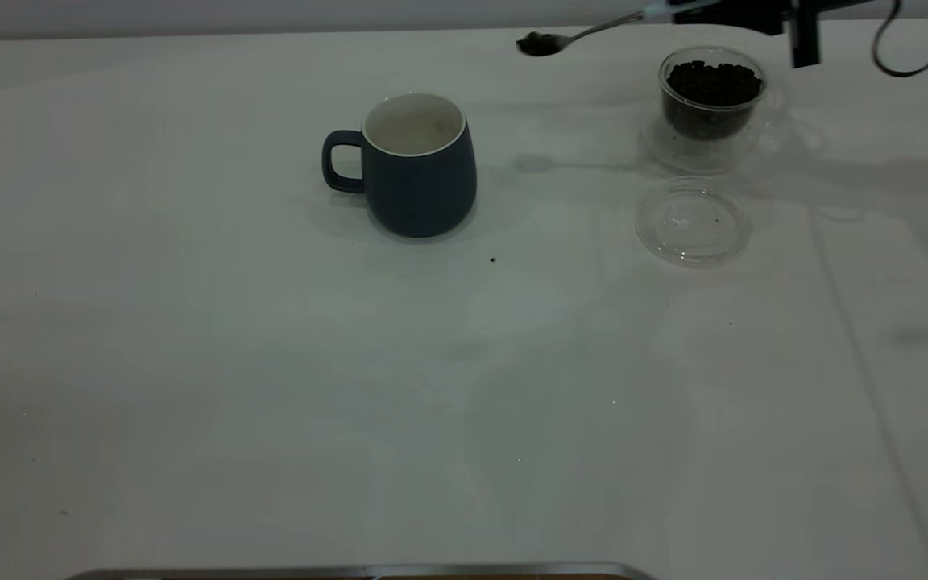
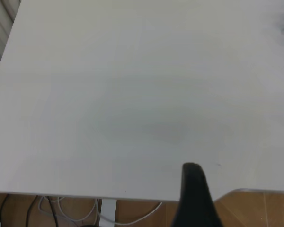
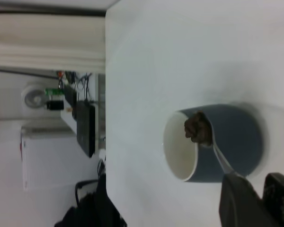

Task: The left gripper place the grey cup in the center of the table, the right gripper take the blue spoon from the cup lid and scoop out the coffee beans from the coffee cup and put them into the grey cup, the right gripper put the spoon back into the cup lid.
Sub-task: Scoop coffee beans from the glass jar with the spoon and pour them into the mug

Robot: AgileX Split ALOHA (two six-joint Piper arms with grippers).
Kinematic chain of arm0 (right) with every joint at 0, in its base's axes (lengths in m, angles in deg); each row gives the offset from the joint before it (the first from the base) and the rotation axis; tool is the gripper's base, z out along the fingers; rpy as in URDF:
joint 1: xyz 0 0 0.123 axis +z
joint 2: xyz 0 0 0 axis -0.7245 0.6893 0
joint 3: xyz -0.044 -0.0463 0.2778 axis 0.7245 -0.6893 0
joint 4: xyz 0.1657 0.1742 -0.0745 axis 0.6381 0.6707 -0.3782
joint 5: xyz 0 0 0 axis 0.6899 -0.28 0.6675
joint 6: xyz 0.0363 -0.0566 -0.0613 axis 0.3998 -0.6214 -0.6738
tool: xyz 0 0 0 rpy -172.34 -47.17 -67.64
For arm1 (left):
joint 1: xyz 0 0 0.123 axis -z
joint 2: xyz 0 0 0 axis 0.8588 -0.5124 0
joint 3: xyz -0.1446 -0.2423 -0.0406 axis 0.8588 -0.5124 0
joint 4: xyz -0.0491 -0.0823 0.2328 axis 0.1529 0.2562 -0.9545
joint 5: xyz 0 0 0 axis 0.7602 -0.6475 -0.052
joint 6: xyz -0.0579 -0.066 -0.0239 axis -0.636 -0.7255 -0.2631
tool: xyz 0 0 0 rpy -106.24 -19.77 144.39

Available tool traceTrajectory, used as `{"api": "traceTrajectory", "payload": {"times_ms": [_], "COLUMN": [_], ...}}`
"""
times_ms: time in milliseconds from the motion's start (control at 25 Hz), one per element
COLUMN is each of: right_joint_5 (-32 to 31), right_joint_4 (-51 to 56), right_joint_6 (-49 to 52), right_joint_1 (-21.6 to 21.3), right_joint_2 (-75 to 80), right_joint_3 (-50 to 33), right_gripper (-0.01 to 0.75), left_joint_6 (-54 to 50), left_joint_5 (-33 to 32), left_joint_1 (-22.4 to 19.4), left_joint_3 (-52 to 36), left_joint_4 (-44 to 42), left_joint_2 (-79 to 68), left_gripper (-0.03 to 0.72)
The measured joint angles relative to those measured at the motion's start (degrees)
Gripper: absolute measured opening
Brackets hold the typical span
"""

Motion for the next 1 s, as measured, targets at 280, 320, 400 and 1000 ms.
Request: {"api": "traceTrajectory", "payload": {"times_ms": [280, 320, 400, 1000], "right_joint_5": [0.0, 0.0, 0.0, 2.4], "right_joint_4": [0.1, 0.2, 1.1, 3.0], "right_joint_6": [0.2, 0.2, -0.1, -9.0], "right_joint_1": [4.7, 5.2, 6.5, 12.7], "right_joint_2": [0.0, 0.0, 0.0, -0.1], "right_joint_3": [0.0, 0.0, 0.0, 0.0], "right_gripper": [0.104, 0.104, 0.104, 0.104], "left_joint_6": [0.0, 0.0, 0.0, -0.1], "left_joint_5": [0.0, 0.0, 0.0, 0.0], "left_joint_1": [0.0, 0.0, 0.0, 0.0], "left_joint_3": [0.0, 0.0, 0.0, 0.0], "left_joint_4": [0.0, 0.0, 0.0, 0.0], "left_joint_2": [0.0, 0.0, 0.0, 0.0], "left_gripper": [0.588, 0.588, 0.588, 0.588]}}
